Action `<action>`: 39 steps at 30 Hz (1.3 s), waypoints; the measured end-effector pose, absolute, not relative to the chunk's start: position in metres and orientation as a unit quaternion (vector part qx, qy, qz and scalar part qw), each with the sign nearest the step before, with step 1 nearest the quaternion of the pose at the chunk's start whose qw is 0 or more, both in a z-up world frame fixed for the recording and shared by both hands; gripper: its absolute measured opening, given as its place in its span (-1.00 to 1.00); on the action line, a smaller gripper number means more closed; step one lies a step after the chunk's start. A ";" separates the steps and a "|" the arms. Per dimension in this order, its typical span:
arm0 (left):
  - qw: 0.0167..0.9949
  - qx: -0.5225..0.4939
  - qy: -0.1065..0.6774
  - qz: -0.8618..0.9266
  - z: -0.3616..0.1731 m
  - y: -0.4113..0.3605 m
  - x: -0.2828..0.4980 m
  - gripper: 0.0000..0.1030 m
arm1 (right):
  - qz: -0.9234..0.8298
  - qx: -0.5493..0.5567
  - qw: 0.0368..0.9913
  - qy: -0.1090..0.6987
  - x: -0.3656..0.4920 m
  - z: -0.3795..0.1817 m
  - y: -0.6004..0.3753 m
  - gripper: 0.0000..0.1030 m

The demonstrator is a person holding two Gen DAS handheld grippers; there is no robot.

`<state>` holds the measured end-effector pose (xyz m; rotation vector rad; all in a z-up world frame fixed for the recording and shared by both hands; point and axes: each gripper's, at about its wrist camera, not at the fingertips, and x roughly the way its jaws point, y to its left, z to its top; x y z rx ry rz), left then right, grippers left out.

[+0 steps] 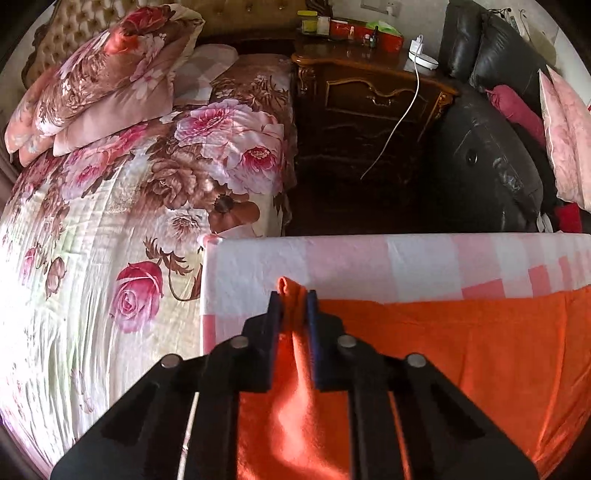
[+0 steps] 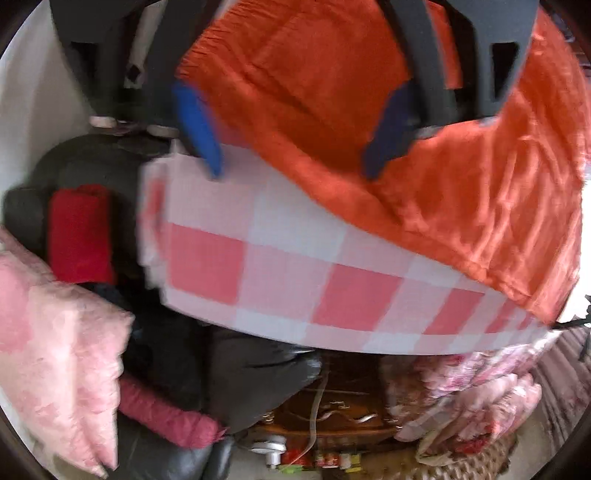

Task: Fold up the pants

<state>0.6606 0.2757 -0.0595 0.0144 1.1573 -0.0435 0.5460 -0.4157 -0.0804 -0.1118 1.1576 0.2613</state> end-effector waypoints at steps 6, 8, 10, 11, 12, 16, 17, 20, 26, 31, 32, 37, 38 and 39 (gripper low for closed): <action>0.847 -0.009 0.532 -0.020 -0.041 0.280 0.649 -0.78 | 0.099 -0.090 0.845 0.518 0.533 -0.068 -0.398 -0.91; 0.852 -0.013 0.523 -0.018 -0.029 0.282 0.642 -0.78 | 0.087 -0.066 0.862 0.494 0.526 -0.055 -0.401 -0.92; 0.858 -0.018 0.513 -0.019 -0.018 0.283 0.633 -0.78 | 0.079 -0.059 0.873 0.477 0.517 -0.044 -0.400 -0.92; 0.861 -0.020 0.508 -0.019 -0.012 0.284 0.628 -0.78 | 0.075 -0.057 0.878 0.470 0.512 -0.040 -0.399 -0.92; 0.864 -0.022 0.503 -0.019 -0.006 0.284 0.622 -0.78 | 0.072 -0.052 0.881 0.464 0.507 -0.034 -0.398 -0.92; 0.886 -0.045 0.461 -0.025 0.030 0.295 0.577 -0.79 | 0.068 -0.031 0.902 0.424 0.472 -0.004 -0.397 -0.92; 0.891 -0.048 0.450 -0.027 0.038 0.297 0.564 -0.79 | 0.066 -0.024 0.907 0.414 0.461 0.005 -0.399 -0.92; 0.908 -0.056 0.415 -0.033 0.064 0.304 0.510 -0.79 | 0.068 -0.006 0.920 0.386 0.422 0.026 -0.405 -0.92; 0.938 -0.038 0.343 -0.030 0.100 0.301 0.347 -0.82 | 0.080 0.029 0.929 0.359 0.331 0.033 -0.408 -0.92; 0.947 -0.040 0.317 -0.019 0.074 0.288 0.205 -0.83 | 0.074 0.061 0.927 0.362 0.245 0.004 -0.411 -0.92; 0.948 -0.044 0.315 -0.013 0.063 0.285 0.175 -0.83 | 0.072 0.061 0.925 0.369 0.228 -0.007 -0.411 -0.92; 0.939 -0.079 0.335 -0.009 -0.010 0.268 0.077 -0.81 | 0.061 0.085 0.911 0.398 0.167 -0.061 -0.411 -0.92; 0.935 -0.086 0.344 -0.007 -0.024 0.265 0.067 -0.77 | 0.061 0.093 0.909 0.403 0.159 -0.072 -0.412 -0.92; 0.931 -0.100 0.350 -0.002 -0.037 0.263 0.059 -0.72 | 0.059 0.100 0.905 0.409 0.154 -0.080 -0.413 -0.92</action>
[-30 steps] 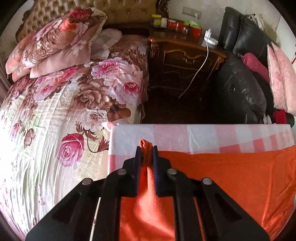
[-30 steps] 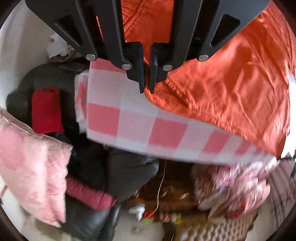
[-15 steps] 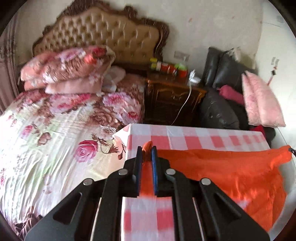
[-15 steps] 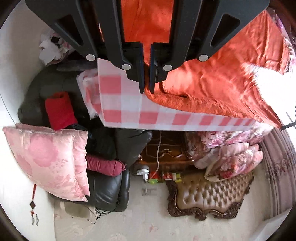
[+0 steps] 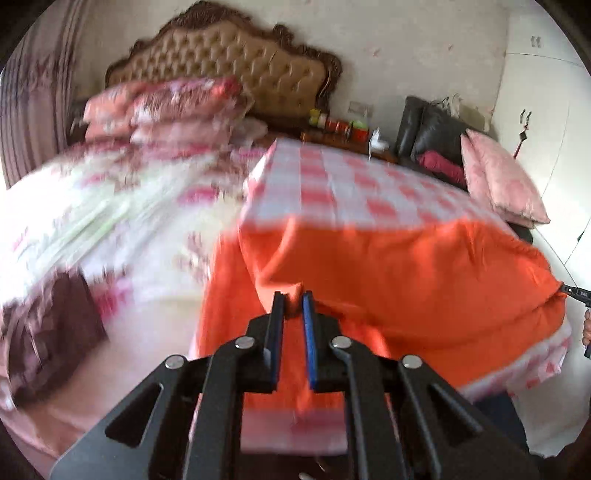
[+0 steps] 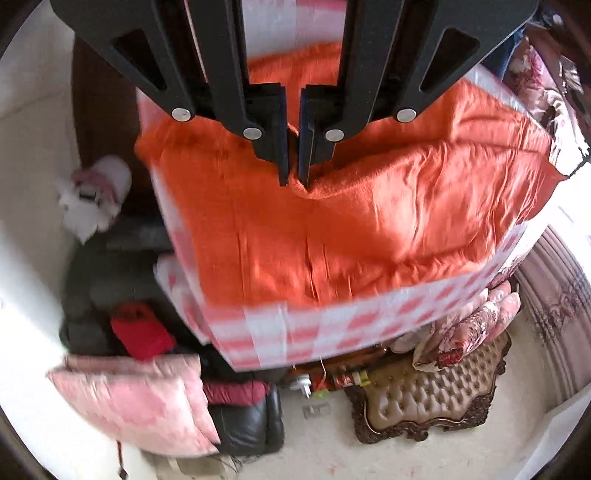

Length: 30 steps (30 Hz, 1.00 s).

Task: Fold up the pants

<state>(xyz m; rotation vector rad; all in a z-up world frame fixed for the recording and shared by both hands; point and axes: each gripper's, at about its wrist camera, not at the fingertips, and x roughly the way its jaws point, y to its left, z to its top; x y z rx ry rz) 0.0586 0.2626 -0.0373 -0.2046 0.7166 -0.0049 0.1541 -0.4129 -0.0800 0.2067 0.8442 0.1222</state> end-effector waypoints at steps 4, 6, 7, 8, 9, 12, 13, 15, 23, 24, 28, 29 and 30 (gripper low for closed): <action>0.918 -0.211 0.337 -0.011 -0.063 0.272 0.028 -0.08 | 0.058 0.125 0.903 0.406 0.138 -0.089 -0.412 -0.84; 0.905 -0.286 0.314 -0.029 -0.066 0.283 0.013 -0.07 | 0.062 0.149 0.901 0.402 0.132 -0.089 -0.414 -0.72; 0.898 -0.314 0.306 -0.037 -0.068 0.288 0.011 -0.07 | 0.061 0.159 0.900 0.401 0.128 -0.090 -0.415 -0.67; 0.884 -0.359 0.296 -0.054 -0.072 0.295 0.008 -0.07 | 0.060 0.178 0.897 0.401 0.125 -0.091 -0.417 -0.62; 0.867 -0.398 0.291 -0.066 -0.076 0.301 0.008 -0.08 | 0.061 0.189 0.894 0.401 0.124 -0.092 -0.419 -0.59; 0.814 -0.499 0.286 -0.089 -0.091 0.311 0.018 -0.08 | 0.067 0.243 0.881 0.400 0.118 -0.095 -0.423 -0.43; 0.802 -0.517 0.286 -0.087 -0.094 0.312 0.021 -0.08 | 0.067 0.256 0.877 0.401 0.116 -0.096 -0.423 -0.35; 0.776 -0.552 0.300 -0.058 -0.105 0.318 0.025 -0.08 | 0.064 0.282 0.870 0.399 0.111 -0.097 -0.426 -0.27; 0.748 -0.589 0.303 0.026 -0.099 0.332 0.037 -0.10 | 0.014 0.267 0.882 0.388 0.096 -0.080 -0.426 0.23; 0.746 -0.591 0.305 0.033 -0.097 0.333 0.040 -0.10 | 0.007 0.268 0.883 0.386 0.094 -0.078 -0.426 0.29; 0.755 -0.576 0.309 0.048 -0.092 0.334 0.049 -0.34 | -0.016 0.317 0.875 0.366 0.079 -0.073 -0.441 0.34; 0.754 -0.577 0.309 0.047 -0.093 0.335 0.052 -0.57 | -0.015 0.334 0.870 0.363 0.077 -0.074 -0.445 0.34; 0.754 -0.578 0.308 0.046 -0.094 0.336 0.054 -0.72 | -0.012 0.348 0.865 0.362 0.077 -0.075 -0.446 0.34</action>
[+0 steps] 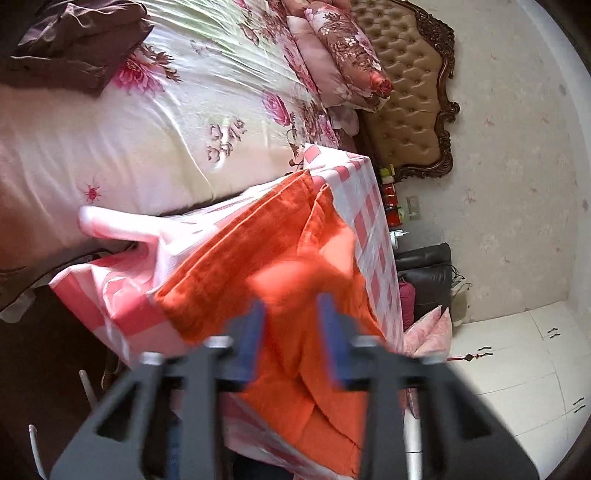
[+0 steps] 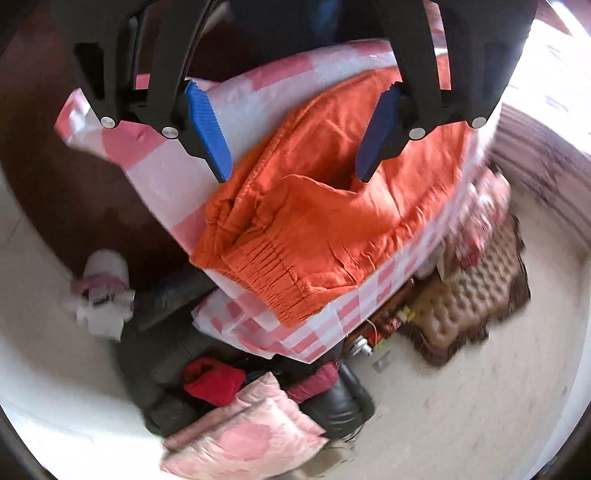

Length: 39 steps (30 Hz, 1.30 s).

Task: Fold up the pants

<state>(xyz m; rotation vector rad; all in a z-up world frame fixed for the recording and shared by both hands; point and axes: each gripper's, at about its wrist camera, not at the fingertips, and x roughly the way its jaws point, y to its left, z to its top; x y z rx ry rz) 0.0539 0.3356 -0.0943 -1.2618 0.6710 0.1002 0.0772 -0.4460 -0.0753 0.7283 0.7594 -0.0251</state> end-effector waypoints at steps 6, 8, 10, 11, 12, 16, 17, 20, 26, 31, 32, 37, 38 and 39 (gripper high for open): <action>0.764 -0.576 0.289 0.031 -0.091 0.339 0.064 -0.73 | 0.055 0.437 0.813 0.381 0.103 -0.090 -0.434 0.34; 0.767 -0.575 0.285 0.029 -0.089 0.339 0.062 -0.73 | 0.052 0.443 0.807 0.388 0.113 -0.094 -0.429 0.34; 0.767 -0.575 0.283 0.028 -0.087 0.341 0.060 -0.74 | 0.041 0.443 0.807 0.389 0.121 -0.096 -0.427 0.34; 0.767 -0.575 0.282 0.028 -0.087 0.342 0.060 -0.75 | 0.034 0.445 0.807 0.386 0.125 -0.098 -0.427 0.34; 0.767 -0.576 0.281 0.026 -0.087 0.343 0.061 -0.75 | 0.023 0.446 0.807 0.387 0.129 -0.100 -0.428 0.34; 0.767 -0.576 0.281 0.024 -0.086 0.345 0.061 -0.76 | -0.009 0.439 0.819 0.369 0.137 -0.100 -0.431 0.34; 0.768 -0.576 0.281 0.023 -0.085 0.346 0.061 -0.76 | -0.015 0.435 0.823 0.365 0.139 -0.099 -0.431 0.34; 0.767 -0.577 0.279 0.021 -0.085 0.349 0.061 -0.76 | -0.033 0.426 0.829 0.360 0.148 -0.099 -0.433 0.18; 0.761 -0.584 0.281 0.021 -0.086 0.356 0.061 -0.76 | -0.054 0.406 0.838 0.360 0.156 -0.095 -0.442 -0.84; 0.750 -0.588 0.302 0.020 -0.068 0.362 0.085 -0.79 | -0.049 0.378 0.855 0.352 0.173 -0.057 -0.440 -0.87; 0.757 -0.578 0.304 0.015 -0.055 0.365 0.100 -0.79 | -0.043 0.371 0.859 0.349 0.181 -0.044 -0.437 -0.87; 0.792 -0.543 0.279 -0.011 0.037 0.383 0.159 -0.79 | 0.000 0.356 0.888 0.291 0.200 0.035 -0.430 -0.89; 0.811 -0.525 0.257 -0.023 0.059 0.381 0.151 -0.79 | 0.003 0.345 0.897 0.277 0.191 0.047 -0.428 -0.89; 0.821 -0.514 0.247 -0.028 0.068 0.378 0.142 -0.79 | 0.005 0.332 0.904 0.269 0.181 0.052 -0.425 -0.89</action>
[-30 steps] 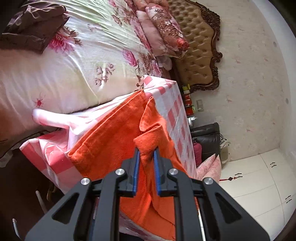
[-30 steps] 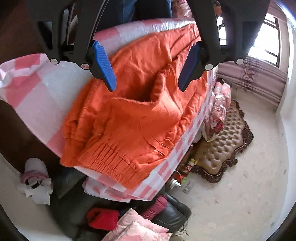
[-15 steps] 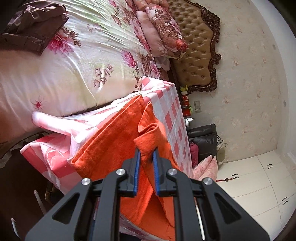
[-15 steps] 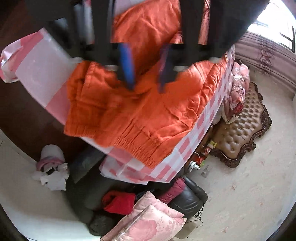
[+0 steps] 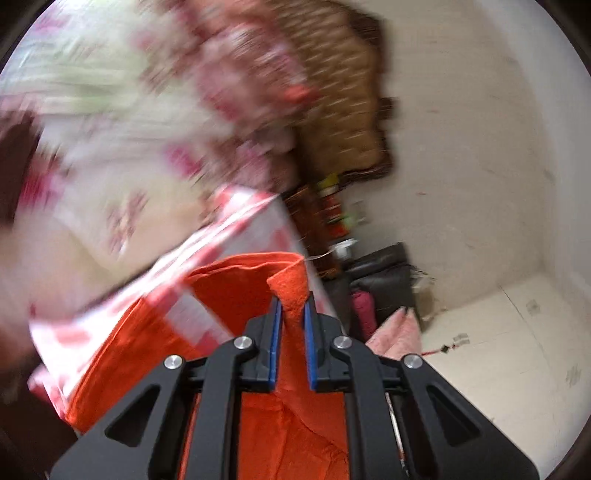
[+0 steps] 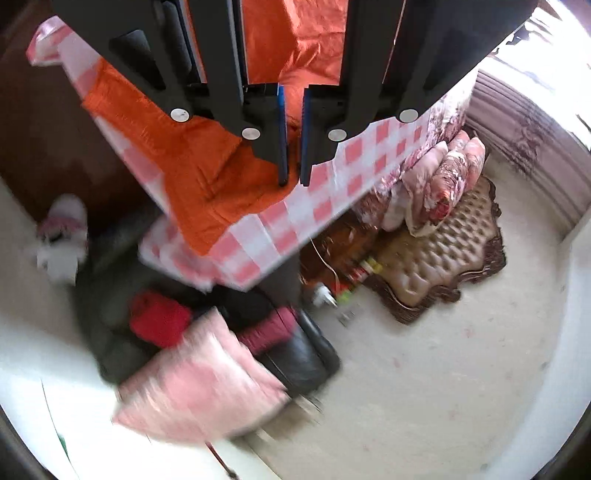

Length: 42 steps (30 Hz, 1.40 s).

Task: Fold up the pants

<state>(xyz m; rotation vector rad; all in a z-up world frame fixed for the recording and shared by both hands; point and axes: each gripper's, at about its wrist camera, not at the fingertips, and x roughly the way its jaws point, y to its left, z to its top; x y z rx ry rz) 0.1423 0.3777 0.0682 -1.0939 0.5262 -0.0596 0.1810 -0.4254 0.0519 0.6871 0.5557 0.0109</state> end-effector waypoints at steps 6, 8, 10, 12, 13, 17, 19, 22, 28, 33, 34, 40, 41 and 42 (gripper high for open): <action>0.794 -0.524 0.309 -0.002 -0.026 0.363 0.067 -0.79 | -0.014 0.304 0.887 0.348 0.145 -0.025 -0.432 -0.89; 0.767 -0.540 0.346 0.015 -0.081 0.363 0.048 -0.79 | -0.016 0.305 0.875 0.377 0.140 -0.052 -0.434 -0.89; 0.753 -0.553 0.357 0.017 -0.110 0.363 0.036 -0.82 | -0.021 0.304 0.866 0.396 0.136 -0.073 -0.436 -0.89; 0.763 -0.546 0.346 0.013 -0.110 0.362 0.028 -0.82 | -0.028 0.293 0.869 0.398 0.134 -0.078 -0.434 -0.89; 0.767 -0.541 0.346 0.012 -0.108 0.361 0.029 -0.81 | -0.029 0.291 0.869 0.399 0.133 -0.080 -0.433 -0.89; 0.777 -0.513 0.364 0.011 -0.099 0.357 0.040 -0.79 | -0.048 0.266 0.874 0.404 0.134 -0.083 -0.429 -0.89; 0.776 -0.508 0.372 0.008 -0.099 0.354 0.041 -0.78 | -0.058 0.251 0.876 0.407 0.135 -0.087 -0.427 -0.89; 0.779 -0.511 0.365 0.007 -0.096 0.357 0.035 -0.60 | -0.062 0.239 0.880 0.405 0.135 -0.088 -0.425 -0.89; 0.785 -0.498 0.368 0.011 -0.094 0.355 0.035 -0.91 | -0.057 0.240 0.881 0.404 0.140 -0.081 -0.425 -0.88; 0.784 -0.504 0.363 0.015 -0.098 0.358 0.026 -0.89 | -0.055 0.239 0.889 0.387 0.137 -0.069 -0.426 -0.89; 0.784 -0.506 0.361 0.015 -0.098 0.358 0.025 -0.89 | -0.053 0.238 0.891 0.384 0.135 -0.067 -0.425 -0.89; 0.778 -0.529 0.339 0.004 -0.089 0.355 0.013 -0.89 | -0.051 0.239 0.900 0.362 0.127 -0.047 -0.424 -0.89; 0.777 -0.531 0.338 0.001 -0.089 0.354 0.012 -0.89 | -0.051 0.237 0.900 0.363 0.127 -0.047 -0.424 -0.89; 0.775 -0.532 0.341 -0.001 -0.091 0.352 0.013 -0.89 | -0.053 0.233 0.899 0.368 0.127 -0.051 -0.424 -0.89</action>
